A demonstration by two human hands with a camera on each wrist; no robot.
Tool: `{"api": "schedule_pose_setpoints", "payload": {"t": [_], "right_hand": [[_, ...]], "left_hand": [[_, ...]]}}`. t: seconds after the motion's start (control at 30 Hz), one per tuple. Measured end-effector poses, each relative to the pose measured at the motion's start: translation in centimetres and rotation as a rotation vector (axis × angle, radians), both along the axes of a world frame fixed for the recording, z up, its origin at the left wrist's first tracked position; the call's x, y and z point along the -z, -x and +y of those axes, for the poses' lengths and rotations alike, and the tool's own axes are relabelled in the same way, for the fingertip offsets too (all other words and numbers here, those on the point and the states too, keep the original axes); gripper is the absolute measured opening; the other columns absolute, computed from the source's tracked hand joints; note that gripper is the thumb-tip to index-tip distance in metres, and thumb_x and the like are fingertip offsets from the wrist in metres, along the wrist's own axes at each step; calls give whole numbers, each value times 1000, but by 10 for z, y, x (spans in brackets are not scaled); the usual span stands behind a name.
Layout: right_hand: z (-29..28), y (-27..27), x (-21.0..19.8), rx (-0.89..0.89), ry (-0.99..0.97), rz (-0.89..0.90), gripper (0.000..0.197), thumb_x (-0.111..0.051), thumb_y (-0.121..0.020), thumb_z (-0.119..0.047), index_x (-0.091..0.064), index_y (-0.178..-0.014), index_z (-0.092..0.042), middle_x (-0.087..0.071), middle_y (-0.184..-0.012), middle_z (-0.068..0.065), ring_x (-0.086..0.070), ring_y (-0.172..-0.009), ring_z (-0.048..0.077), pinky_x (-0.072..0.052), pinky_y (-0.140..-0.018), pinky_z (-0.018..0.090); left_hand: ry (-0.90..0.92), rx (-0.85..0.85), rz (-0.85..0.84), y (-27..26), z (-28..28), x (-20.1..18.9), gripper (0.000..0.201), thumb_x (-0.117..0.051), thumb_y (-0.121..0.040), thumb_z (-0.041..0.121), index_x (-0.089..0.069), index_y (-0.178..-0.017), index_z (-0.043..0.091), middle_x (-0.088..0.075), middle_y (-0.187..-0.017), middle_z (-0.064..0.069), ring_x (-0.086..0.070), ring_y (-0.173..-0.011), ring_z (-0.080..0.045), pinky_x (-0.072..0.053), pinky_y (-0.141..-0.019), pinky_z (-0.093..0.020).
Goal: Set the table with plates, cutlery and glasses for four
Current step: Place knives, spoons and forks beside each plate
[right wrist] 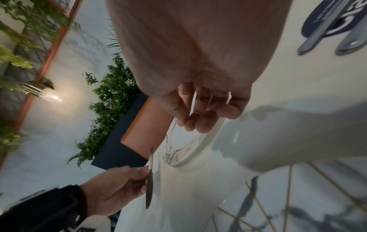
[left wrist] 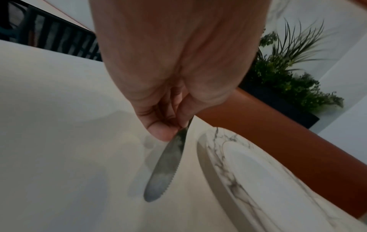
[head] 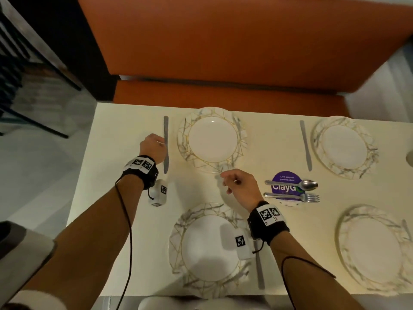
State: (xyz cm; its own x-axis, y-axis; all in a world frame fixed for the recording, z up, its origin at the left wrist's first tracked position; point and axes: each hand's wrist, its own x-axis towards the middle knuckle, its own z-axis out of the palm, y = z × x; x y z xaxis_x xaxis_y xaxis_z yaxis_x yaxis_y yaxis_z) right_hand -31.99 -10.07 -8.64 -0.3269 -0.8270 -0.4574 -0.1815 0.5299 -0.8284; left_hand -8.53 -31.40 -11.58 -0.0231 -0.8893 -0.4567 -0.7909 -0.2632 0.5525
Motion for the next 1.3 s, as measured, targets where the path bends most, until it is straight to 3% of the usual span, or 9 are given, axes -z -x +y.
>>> {"api": "schedule_pose_setpoints", "payload": {"t": [0.17, 0.23, 0.3, 0.37, 0.47, 0.53, 0.6, 0.87, 1.3], "right_hand": [[2, 14, 6, 59, -15, 36, 27, -59, -97, -5, -76, -94, -26, -75, -80, -4, -65, -64, 17, -54, -68, 28], [3, 17, 8, 75, -16, 35, 26, -59, -98, -4, -75, -95, -24, -74, -80, -5, -65, -64, 16, -53, -67, 26], [4, 18, 9, 87, -13, 29, 25, -59, -98, -4, -75, -94, -23, -74, -80, -4, -64, -65, 16, -53, -66, 26], [4, 17, 10, 89, -2, 24, 26, -59, -98, -3, -76, -94, -22, -74, -80, -3, -64, -65, 17, -54, -66, 28], [2, 16, 10, 76, -3, 28, 26, -59, -98, -3, -76, -94, -22, -74, -81, -3, -65, -66, 17, -54, -66, 27], [1, 15, 11, 73, -7, 26, 25, -59, -98, -3, -76, -95, -21, -74, -82, -2, -64, -66, 16, -54, -66, 26], [1, 15, 11, 74, -7, 24, 25, -59, -99, -3, -76, -95, -22, -74, -82, -2, -65, -66, 16, -54, -66, 25], [3, 19, 11, 69, 1, 28, 27, -59, -99, -3, -75, -94, -23, -73, -81, -3, -63, -64, 16, -51, -62, 19], [5, 23, 13, 81, 9, 30, 24, -58, -99, -4, -75, -94, -21, -72, -77, -6, -63, -62, 14, -51, -62, 20]], "left_hand": [[14, 43, -46, 14, -12, 12, 23, -57, -98, 10, -72, -115, 8, -73, -119, -12, -69, -108, -31, -54, -88, -28], [49, 43, -38, 17, -13, 14, 22, -57, -97, 8, -72, -113, 4, -74, -114, -14, -70, -105, -33, -58, -93, -35], [83, 22, -15, 18, -13, 16, 17, -64, -96, 10, -71, -110, 3, -73, -111, -16, -70, -101, -35, -60, -90, -42], [117, 9, 9, 17, -13, 20, 17, -69, -95, 12, -69, -109, 3, -71, -113, -18, -68, -101, -36, -59, -88, -42], [199, 76, -15, 13, -7, 23, 32, -69, -95, 15, -62, -125, 8, -58, -127, -16, -61, -110, -34, -53, -90, -38], [286, 190, -126, 10, -1, 24, 45, -70, -95, 22, -58, -138, 14, -51, -134, -14, -53, -118, -37, -52, -96, -47], [348, 282, -243, 7, 2, 27, 51, -72, -94, 30, -59, -142, 20, -50, -136, -11, -48, -118, -39, -52, -94, -52], [320, 365, -312, 10, -2, 21, 49, -72, -93, 32, -60, -141, 34, -46, -137, -9, -44, -118, -37, -50, -88, -49], [293, 332, -285, 13, -2, 18, 50, -72, -94, 29, -60, -142, 32, -44, -137, -9, -43, -118, -39, -52, -85, -50]]}}
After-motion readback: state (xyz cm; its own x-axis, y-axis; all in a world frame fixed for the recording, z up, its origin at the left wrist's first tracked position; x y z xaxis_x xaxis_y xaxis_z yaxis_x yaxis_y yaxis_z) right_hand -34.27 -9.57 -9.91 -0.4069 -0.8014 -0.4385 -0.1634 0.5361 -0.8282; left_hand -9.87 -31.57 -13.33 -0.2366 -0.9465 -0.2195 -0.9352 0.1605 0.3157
